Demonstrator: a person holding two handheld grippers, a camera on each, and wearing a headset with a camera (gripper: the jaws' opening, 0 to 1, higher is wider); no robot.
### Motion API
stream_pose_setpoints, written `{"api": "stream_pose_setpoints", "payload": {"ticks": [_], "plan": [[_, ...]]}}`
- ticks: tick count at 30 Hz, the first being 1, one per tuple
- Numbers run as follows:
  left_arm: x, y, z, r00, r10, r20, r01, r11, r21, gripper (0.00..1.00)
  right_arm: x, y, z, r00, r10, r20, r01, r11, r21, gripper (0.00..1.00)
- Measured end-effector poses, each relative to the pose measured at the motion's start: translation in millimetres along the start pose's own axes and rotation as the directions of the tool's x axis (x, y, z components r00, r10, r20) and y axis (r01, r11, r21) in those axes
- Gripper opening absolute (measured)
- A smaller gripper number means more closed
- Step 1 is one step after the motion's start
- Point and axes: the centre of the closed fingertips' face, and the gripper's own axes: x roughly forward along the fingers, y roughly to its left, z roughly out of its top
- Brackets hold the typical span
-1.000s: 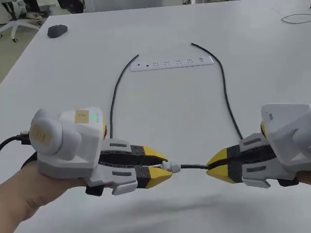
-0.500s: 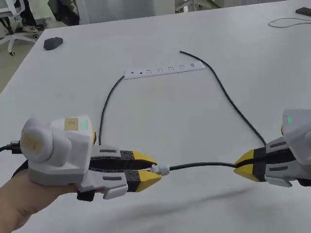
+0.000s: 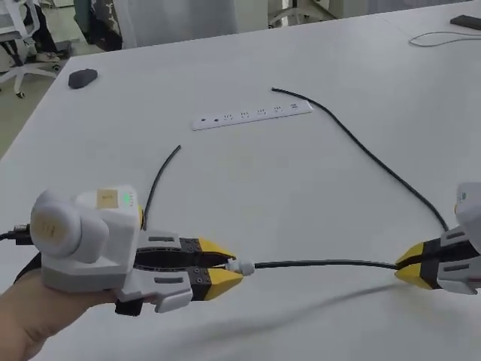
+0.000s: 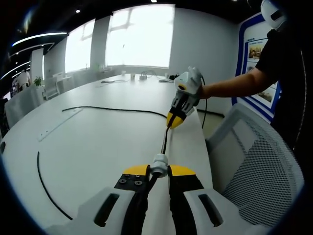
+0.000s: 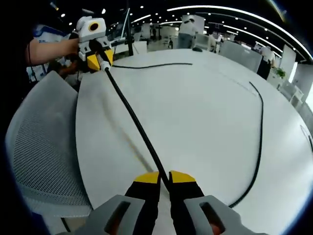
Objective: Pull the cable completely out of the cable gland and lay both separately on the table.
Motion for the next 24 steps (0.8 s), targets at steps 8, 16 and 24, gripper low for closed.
{"api": "stream_pose_setpoints", "payload": {"ticks": [8, 16, 24], "plan": [[-3.9, 10.0, 0.6, 0.9995, 0.028, 0.014, -0.028, 0.999, -0.017, 0.15, -4.5, 9.7, 18.9, 0.9977, 0.041, 0.053, -0.044, 0.998, 0.052, 0.21], [2.3, 8.2, 3.6, 0.9997, 0.024, 0.010, -0.024, 1.000, 0.005, 0.15, -10.7, 38.3, 98.4, 0.9720, 0.115, 0.205, -0.114, 0.993, -0.020, 0.27], [3.8, 6.8, 9.8, 0.9997, 0.015, 0.017, -0.016, 0.999, 0.047, 0.15, 7.8, 86.5, 150.8, 0.9440, 0.241, 0.225, -0.207, 0.964, -0.165, 0.20]]}}
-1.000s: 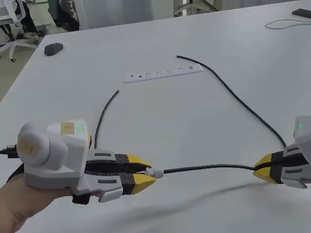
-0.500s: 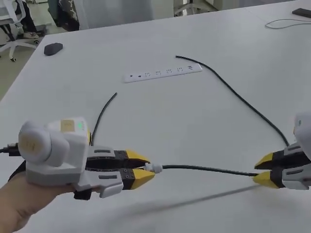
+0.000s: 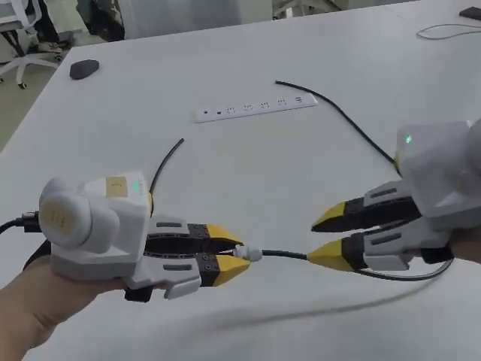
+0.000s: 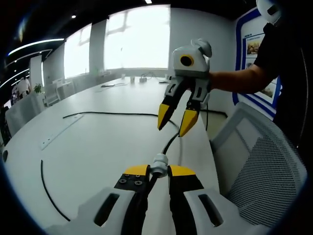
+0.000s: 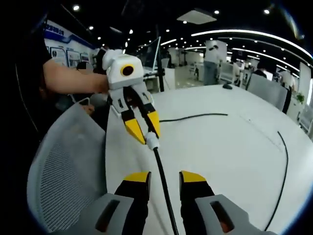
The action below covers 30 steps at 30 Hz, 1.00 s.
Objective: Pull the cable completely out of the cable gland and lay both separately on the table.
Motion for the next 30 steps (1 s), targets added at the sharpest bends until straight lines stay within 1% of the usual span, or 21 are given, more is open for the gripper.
{"api": "stream_pose_setpoints", "payload": {"ticks": [1, 2, 3, 4, 5, 6, 7, 9, 11, 13, 14, 15, 17, 20, 22, 23, 24, 25, 27, 30], "plan": [[0.2, -0.4, 0.7, 1.0000, 0.000, 0.001, 0.000, 1.000, 0.002, 0.15, 6.8, 4.4, 4.3, 0.9999, 0.016, 0.002, -0.016, 1.000, -0.004, 0.20], [0.4, -0.8, 1.3, 1.0000, 0.000, 0.001, 0.000, 1.000, 0.004, 0.15, 12.2, 8.5, 7.3, 0.9995, 0.030, -0.002, -0.030, 0.999, -0.034, 0.17], [0.7, -1.5, 1.9, 1.0000, -0.003, 0.003, 0.003, 1.000, 0.008, 0.15, 13.8, 8.7, 7.3, 0.9996, 0.028, -0.007, -0.028, 0.999, -0.046, 0.16], [1.4, -2.5, 1.7, 1.0000, -0.003, -0.001, 0.003, 1.000, 0.012, 0.15, 18.6, 9.6, 6.9, 0.9994, 0.027, -0.021, -0.029, 0.997, -0.067, 0.15], [1.6, -3.0, 1.6, 1.0000, -0.004, -0.003, 0.005, 1.000, 0.016, 0.15, 21.1, 11.4, 4.8, 0.9986, 0.039, -0.036, -0.042, 0.997, -0.072, 0.13], [1.9, -3.3, 1.2, 0.9999, -0.010, -0.005, 0.010, 1.000, 0.017, 0.15, 24.1, 12.4, 4.3, 0.9981, 0.047, -0.039, -0.050, 0.995, -0.085, 0.12], [2.2, -3.9, 1.7, 0.9999, -0.014, -0.004, 0.014, 1.000, 0.017, 0.15, 26.0, 10.9, 4.6, 0.9985, 0.042, -0.035, -0.045, 0.995, -0.088, 0.13], [3.0, -4.7, 2.7, 0.9998, -0.021, -0.004, 0.021, 1.000, 0.023, 0.15, 27.5, 10.2, 3.2, 0.9978, 0.049, -0.044, -0.053, 0.995, -0.083, 0.09], [3.6, -3.9, 3.4, 0.9998, -0.021, -0.001, 0.021, 1.000, 0.021, 0.15, 28.2, 8.0, 2.5, 0.9982, 0.040, -0.045, -0.044, 0.995, -0.090, 0.05], [4.5, -4.7, 2.1, 0.9997, -0.026, -0.003, 0.026, 0.999, 0.024, 0.15, 27.5, 3.8, 1.4, 0.9985, 0.022, -0.051, -0.027, 0.994, -0.103, 0.00], [4.8, -4.5, 1.9, 0.9997, -0.025, -0.002, 0.025, 0.999, 0.021, 0.15, 27.8, 6.1, 1.1, 0.9981, 0.037, -0.049, -0.042, 0.995, -0.096, 0.00], [5.3, -5.2, 2.2, 0.9996, -0.028, 0.000, 0.028, 0.999, 0.018, 0.15, 27.6, 6.5, 0.6, 0.9980, 0.038, -0.051, -0.043, 0.994, -0.098, 0.00], [6.6, -5.4, 2.8, 0.9996, -0.027, 0.003, 0.027, 0.999, 0.018, 0.15, 26.6, 6.5, -0.6, 0.9980, 0.032, -0.053, -0.038, 0.993, -0.115, 0.00], [8.6, -6.2, 4.1, 0.9996, -0.029, 0.008, 0.029, 0.999, 0.028, 0.15, 25.1, 5.6, -1.5, 0.9982, 0.022, -0.057, -0.028, 0.993, -0.116, 0.00], [9.6, -7.2, 4.8, 0.9993, -0.035, 0.010, 0.035, 0.999, 0.026, 0.15, 23.3, 5.4, -2.4, 0.9982, 0.014, -0.058, -0.020, 0.994, -0.104, 0.00], [10.1, -7.2, 5.6, 0.9993, -0.035, 0.011, 0.035, 0.999, 0.028, 0.15, 21.8, 3.9, -3.5, 0.9983, 0.004, -0.058, -0.008, 0.998, -0.066, 0.00], [10.2, -6.3, 5.4, 0.9995, -0.032, 0.007, 0.031, 0.999, 0.032, 0.15, 19.9, 2.5, -7.0, 0.9972, -0.006, -0.075, 0.004, 0.999, -0.032, 0.00], [9.4, -4.3, 4.3, 0.9997, -0.023, 0.002, 0.023, 0.999, 0.037, 0.15, 17.4, 0.0, -9.3, 0.9967, -0.018, -0.079, 0.014, 0.998, -0.058, 0.00], [6.5, -2.5, 3.5, 0.9998, -0.019, 0.006, 0.019, 0.999, 0.028, 0.15, 11.5, -3.0, -13.0, 0.9965, -0.033, -0.077, 0.031, 0.999, -0.028, 0.00], [2.9, 0.3, 3.3, 0.9999, -0.008, 0.006, 0.008, 0.999, 0.031, 0.15, 2.4, -9.1, -21.8, 0.9937, -0.062, -0.093, 0.061, 0.998, -0.012, 0.00]]}}
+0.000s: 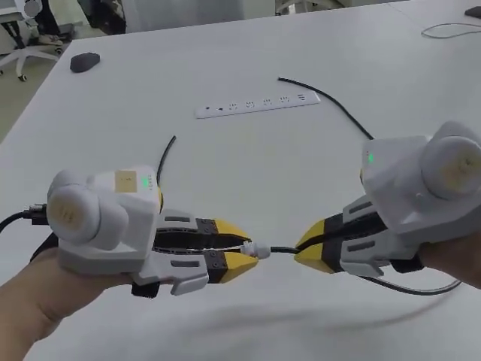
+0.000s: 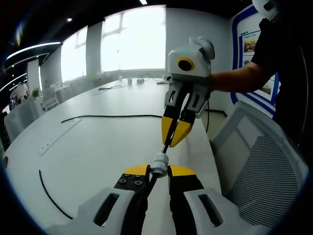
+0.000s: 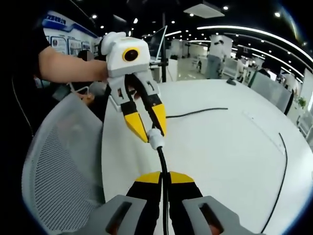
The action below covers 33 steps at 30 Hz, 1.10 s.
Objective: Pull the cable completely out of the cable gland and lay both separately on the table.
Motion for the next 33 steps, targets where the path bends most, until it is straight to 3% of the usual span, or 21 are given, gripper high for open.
{"api": "stream_pose_setpoints", "payload": {"ticks": [3, 5, 10, 15, 17, 19, 24, 26, 27, 30, 33], "plan": [[-3.8, 3.5, 0.1, 0.9999, 0.014, 0.000, -0.014, 1.000, -0.010, 0.15, -9.4, -7.7, -9.9, 0.9994, -0.032, -0.009, 0.032, 0.999, 0.023, 0.00], [-7.0, 6.4, 0.9, 0.9996, 0.027, 0.004, -0.027, 0.999, -0.036, 0.15, -16.9, -13.0, -13.9, 0.9987, -0.051, 0.001, 0.050, 0.996, 0.078, 0.00], [-12.0, 9.2, 1.3, 0.9992, 0.038, 0.009, -0.038, 0.999, -0.025, 0.15, -31.4, -25.7, -29.4, 0.9949, -0.099, -0.024, 0.100, 0.990, 0.103, 0.00], [-20.0, 15.1, 0.2, 0.9980, 0.062, 0.010, -0.062, 0.998, -0.029, 0.15, -46.9, -41.5, -53.7, 0.9859, -0.155, -0.063, 0.164, 0.973, 0.163, 0.00], [-22.8, 17.0, 1.8, 0.9971, 0.073, 0.019, -0.072, 0.997, -0.032, 0.15, -52.1, -50.2, -62.6, 0.9781, -0.195, -0.071, 0.205, 0.962, 0.180, 0.00], [-23.7, 17.7, 2.0, 0.9969, 0.076, 0.022, -0.075, 0.997, -0.036, 0.15, -54.5, -53.1, -72.0, 0.9755, -0.200, -0.091, 0.215, 0.956, 0.198, 0.00], [-25.9, 19.0, 0.2, 0.9965, 0.082, 0.020, -0.081, 0.996, -0.038, 0.15, -62.6, -66.9, -102.2, 0.9592, -0.241, -0.148, 0.270, 0.934, 0.232, 0.00], [-26.7, 18.8, -0.4, 0.9966, 0.080, 0.020, -0.080, 0.996, -0.041, 0.15, -64.1, -66.9, -108.2, 0.9615, -0.236, -0.140, 0.263, 0.940, 0.219, 0.00], [-27.4, 19.0, -1.7, 0.9965, 0.083, 0.015, -0.082, 0.996, -0.036, 0.15, -65.5, -69.4, -117.9, 0.9544, -0.245, -0.171, 0.283, 0.925, 0.254, 0.00], [-28.9, 19.8, -4.4, 0.9962, 0.087, 0.010, -0.086, 0.995, -0.049, 0.15, -66.5, -72.7, -132.5, 0.9432, -0.257, -0.210, 0.303, 0.926, 0.226, 0.00], [-29.5, 20.2, -4.9, 0.9961, 0.088, 0.008, -0.087, 0.995, -0.049, 0.15, -67.2, -74.0, -137.2, 0.9432, -0.258, -0.210, 0.305, 0.923, 0.237, 0.00]]}}
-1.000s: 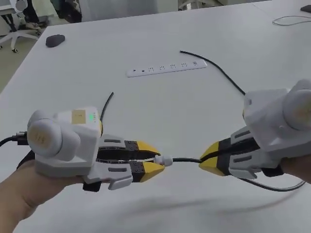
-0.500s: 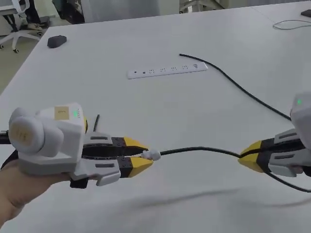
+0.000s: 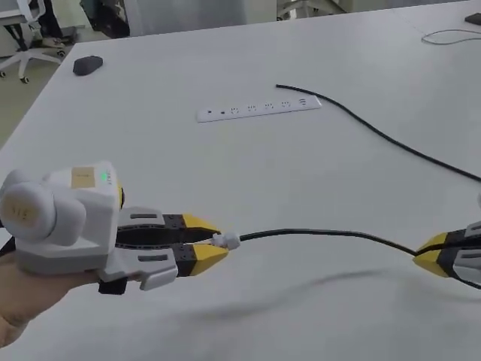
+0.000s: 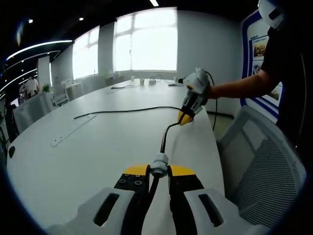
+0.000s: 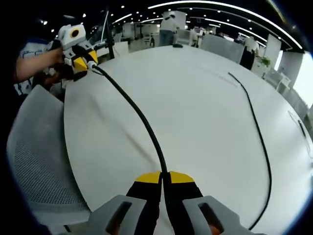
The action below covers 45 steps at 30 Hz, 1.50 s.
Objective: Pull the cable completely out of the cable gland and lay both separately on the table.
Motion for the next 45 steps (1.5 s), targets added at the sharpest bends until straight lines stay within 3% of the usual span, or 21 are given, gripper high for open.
{"api": "stream_pose_setpoints", "payload": {"ticks": [6, 10, 12, 13, 14, 16, 18, 19, 20, 22, 23, 25, 28, 29, 30, 32, 33, 34, 36, 39, 45], "plan": [[1.1, 0.5, 0.6, 1.0000, 0.002, -0.005, -0.002, 1.000, 0.000, 0.15, 0.5, 1.3, 4.1, 0.9999, 0.000, 0.013, 0.000, 0.999, -0.034, 0.00], [-2.3, 4.2, 2.9, 0.9999, 0.015, 0.005, -0.015, 1.000, -0.008, 0.15, -5.1, -0.1, 10.2, 0.9996, 0.024, 0.018, -0.024, 0.999, 0.022, 0.02], [-3.2, 4.8, 3.5, 0.9998, 0.018, 0.007, -0.018, 1.000, -0.008, 0.15, -10.1, -0.9, 23.5, 0.9981, 0.013, 0.061, -0.014, 1.000, 0.022, 0.16], [-3.3, 4.9, 3.4, 0.9998, 0.021, 0.004, -0.021, 1.000, -0.004, 0.15, -14.3, 2.1, 37.9, 0.9942, 0.028, 0.104, -0.029, 1.000, 0.003, 0.20], [-2.9, 4.3, 3.3, 0.9998, 0.020, 0.002, -0.020, 1.000, -0.001, 0.15, -18.0, -0.8, 47.9, 0.9916, 0.005, 0.129, -0.004, 1.000, -0.008, 0.20], [-0.5, 1.0, 3.1, 0.9999, 0.014, -0.005, -0.014, 1.000, -0.002, 0.15, -28.3, 4.1, 79.2, 0.9767, 0.012, 0.214, -0.001, 0.999, -0.049, 0.18], [1.0, -2.4, 4.7, 1.0000, 0.008, -0.001, -0.008, 1.000, 0.003, 0.15, -38.8, 18.1, 114.6, 0.9491, 0.048, 0.311, -0.036, 0.998, -0.042, 0.19], [1.4, -3.4, 5.5, 1.0000, 0.006, 0.002, -0.006, 1.000, 0.004, 0.15, -43.9, 27.6, 131.0, 0.9318, 0.077, 0.355, -0.057, 0.996, -0.065, 0.19], [2.1, -4.0, 6.0, 1.0000, 0.003, 0.004, -0.003, 1.000, 0.006, 0.15, -50.5, 44.1, 153.1, 0.9025, 0.128, 0.411, -0.094, 0.990, -0.102, 0.20], [3.0, -5.6, 6.5, 1.0000, -0.002, 0.002, 0.002, 1.000, 0.013, 0.15, -54.4, 73.9, 172.6, 0.8781, 0.226, 0.422, -0.165, 0.971, -0.175, 0.23], [3.1, -5.8, 6.6, 1.0000, -0.002, 0.002, 0.002, 1.000, 0.014, 0.15, -53.6, 83.7, 179.6, 0.8744, 0.245, 0.419, -0.168, 0.963, -0.213, 0.23], [3.4, -7.1, 7.4, 1.0000, -0.005, 0.003, 0.005, 1.000, 0.019, 0.15, -44.3, 109.4, 186.5, 0.8851, 0.296, 0.360, -0.190, 0.934, -0.301, 0.19], [3.8, -9.2, 10.6, 0.9998, -0.007, 0.016, 0.007, 1.000, 0.016, 0.15, -25.8, 142.9, 190.0, 0.8819, 0.365, 0.299, -0.241, 0.893, -0.379, 0.19], [3.7, -10.8, 12.4, 0.9996, -0.012, 0.025, 0.012, 1.000, 0.018, 0.15, -19.9, 147.1, 188.7, 0.8857, 0.369, 0.282, -0.244, 0.887, -0.392, 0.19], [3.7, -11.9, 13.7, 0.9994, -0.016, 0.031, 0.015, 1.000, 0.017, 0.15, -11.4, 153.8, 182.9, 0.8948, 0.380, 0.234, -0.258, 0.867, -0.426, 0.19], [3.9, -12.4, 13.6, 0.9996, -0.014, 0.025, 0.014, 0.999, 0.032, 0.15, -0.8, 155.8, 178.9, 0.9061, 0.369, 0.207, -0.246, 0.857, -0.452, 0.18], [3.8, -12.8, 13.9, 0.9995, -0.017, 0.028, 0.016, 0.999, 0.030, 0.15, 5.4, 158.2, 173.6, 0.9102, 0.376, 0.174, -0.258, 0.844, -0.470, 0.17], [3.8, -13.4, 14.3, 0.9993, -0.020, 0.031, 0.020, 0.999, 0.028, 0.15, 9.2, 158.1, 172.6, 0.9143, 0.369, 0.168, -0.253, 0.843, -0.474, 0.16], [3.4, -13.3, 14.1, 0.9994, -0.016, 0.029, 0.015, 0.999, 0.033, 0.15, 15.7, 155.2, 173.7, 0.9208, 0.349, 0.175, -0.209, 0.819, -0.534, 0.12], [3.5, -15.0, 15.8, 0.9991, -0.020, 0.036, 0.018, 0.999, 0.038, 0.15, 23.8, 152.4, 171.5, 0.9263, 0.343, 0.156, -0.216, 0.823, -0.525, 0.08], [5.0, -15.4, 18.1, 0.9987, -0.025, 0.045, 0.023, 0.999, 0.044, 0.15, 24.7, 152.3, 170.4, 0.9245, 0.351, 0.149, -0.224, 0.817, -0.531, 0.00]]}}
